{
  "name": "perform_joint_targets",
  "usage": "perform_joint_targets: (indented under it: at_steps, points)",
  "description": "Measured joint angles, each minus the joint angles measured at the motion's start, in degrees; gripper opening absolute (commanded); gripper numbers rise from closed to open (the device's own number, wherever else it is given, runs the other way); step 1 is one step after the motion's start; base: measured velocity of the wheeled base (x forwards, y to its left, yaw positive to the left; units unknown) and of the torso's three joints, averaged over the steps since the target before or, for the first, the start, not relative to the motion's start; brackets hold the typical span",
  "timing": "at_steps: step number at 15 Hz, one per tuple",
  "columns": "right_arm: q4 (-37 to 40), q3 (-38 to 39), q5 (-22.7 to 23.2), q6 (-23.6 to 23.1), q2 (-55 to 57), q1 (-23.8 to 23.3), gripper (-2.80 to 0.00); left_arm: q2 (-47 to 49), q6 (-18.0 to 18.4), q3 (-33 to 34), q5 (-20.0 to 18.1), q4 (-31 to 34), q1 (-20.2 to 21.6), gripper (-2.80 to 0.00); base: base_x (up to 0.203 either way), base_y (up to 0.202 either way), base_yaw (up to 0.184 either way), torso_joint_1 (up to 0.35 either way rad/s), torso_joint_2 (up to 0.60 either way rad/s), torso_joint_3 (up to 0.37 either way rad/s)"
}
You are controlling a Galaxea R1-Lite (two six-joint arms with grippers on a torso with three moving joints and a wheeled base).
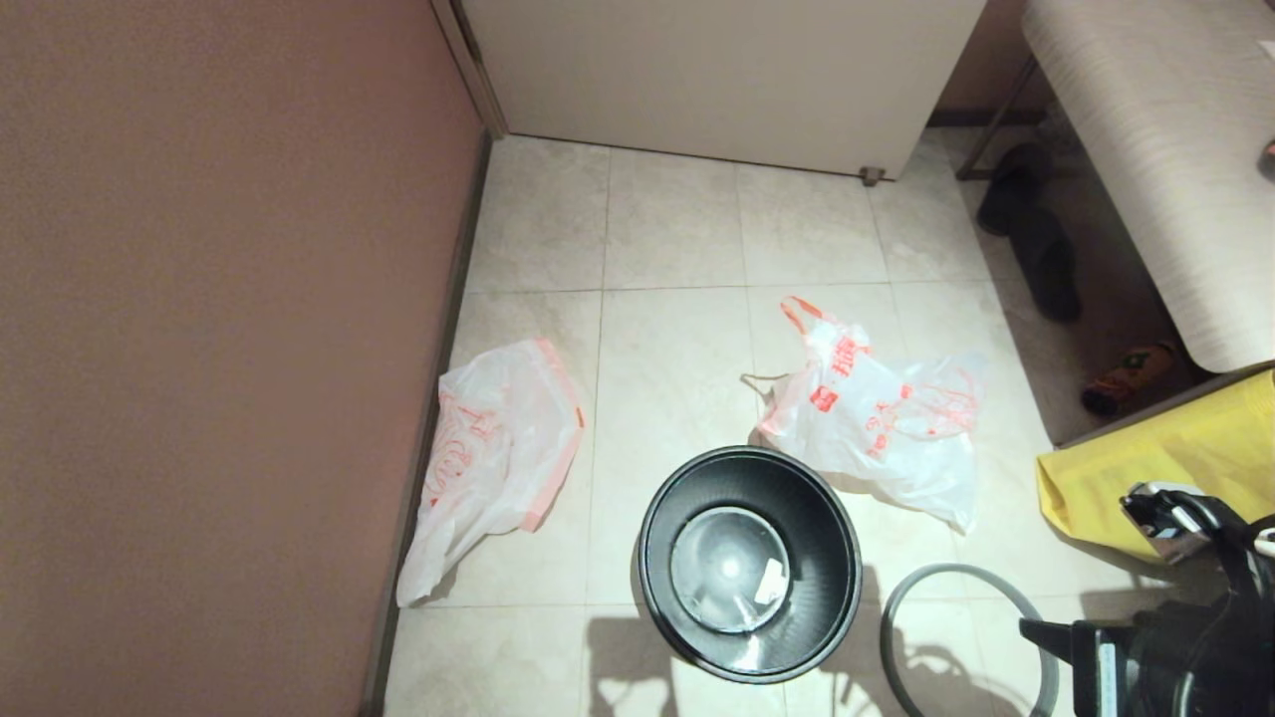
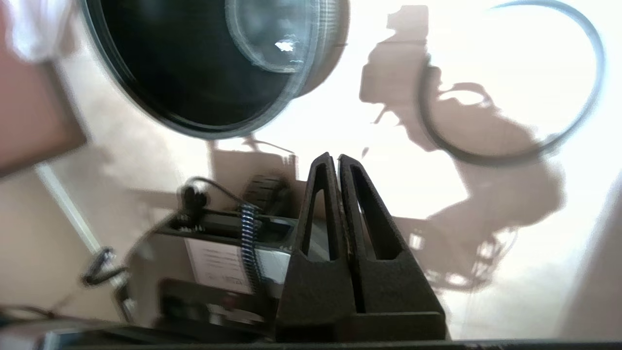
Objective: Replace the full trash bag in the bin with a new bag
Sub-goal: Pick up a new trash bag
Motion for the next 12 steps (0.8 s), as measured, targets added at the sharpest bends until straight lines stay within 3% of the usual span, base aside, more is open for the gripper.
perform_joint_targets:
  at_steps: [5, 12]
  points:
    - [2.95, -0.56, -8.83, -0.56, -6.16, -3.56, -2.80, 0.00, 0.02, 0.00, 0.00, -0.02, 0.00, -2.80, 0.000, 0.000, 0.000, 0.000, 0.00, 0.000]
    - [4.33, -0.41, -12.36, -0.72, -13.20, -9.48, -2.80, 0.00, 0.01, 0.00, 0.01, -0.02, 0.00, -2.80, 0.000, 0.000, 0.000, 0.000, 0.00, 0.000]
